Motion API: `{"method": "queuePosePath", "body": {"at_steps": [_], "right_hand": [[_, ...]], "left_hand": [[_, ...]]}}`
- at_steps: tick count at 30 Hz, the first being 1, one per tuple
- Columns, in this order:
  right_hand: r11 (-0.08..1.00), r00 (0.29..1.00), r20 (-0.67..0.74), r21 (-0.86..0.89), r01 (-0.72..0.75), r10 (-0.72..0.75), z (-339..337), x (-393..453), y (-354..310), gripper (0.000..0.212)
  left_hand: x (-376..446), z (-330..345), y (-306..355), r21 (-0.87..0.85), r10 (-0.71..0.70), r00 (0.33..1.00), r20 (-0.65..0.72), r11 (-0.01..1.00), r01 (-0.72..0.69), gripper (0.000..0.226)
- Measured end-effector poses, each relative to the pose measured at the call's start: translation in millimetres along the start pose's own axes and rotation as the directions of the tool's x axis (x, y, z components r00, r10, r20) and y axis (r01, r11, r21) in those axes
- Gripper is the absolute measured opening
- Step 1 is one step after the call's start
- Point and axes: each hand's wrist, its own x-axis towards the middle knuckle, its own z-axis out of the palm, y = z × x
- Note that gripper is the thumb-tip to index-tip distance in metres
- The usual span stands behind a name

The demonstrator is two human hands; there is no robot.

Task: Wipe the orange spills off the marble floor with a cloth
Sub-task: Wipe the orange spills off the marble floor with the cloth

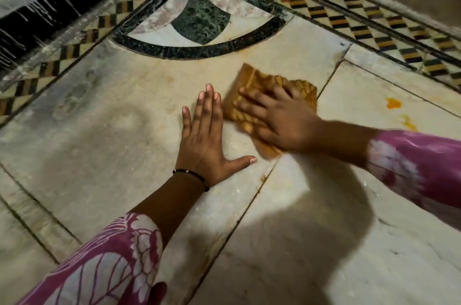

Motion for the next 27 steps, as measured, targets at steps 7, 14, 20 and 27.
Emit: {"method": "queuePosePath", "body": {"at_steps": [7,14,20,27], "right_hand": [[0.994,0.993,-0.074,-0.047,-0.095,0.092,29.2,-116.8,68.2,0.063],[0.954,0.955,0.032,0.046,-0.295,0.294,22.4,-64.9,9.4,0.079],[0.994,0.997,0.026,0.079,-0.08,0.078,46.9,-175.6,-41.9,0.066],[0.741,0.767,0.045,0.229,-0.631,0.64,54.7,-218.9,17.4,0.072]], "left_hand": [[-0.5,-1.4,2.5,0.0,0.07,0.994,0.087,0.998,-0.07,0.125],[-1.7,2.6,2.8,0.062,0.033,0.976,0.216,0.997,-0.048,0.116],[-32.7,13.3,19.2,-0.04,-0.038,0.987,0.156,0.998,0.045,0.107],[-16.4,19.2,102.1,-0.148,0.273,0.935,0.227,0.958,-0.244,0.106]]}}
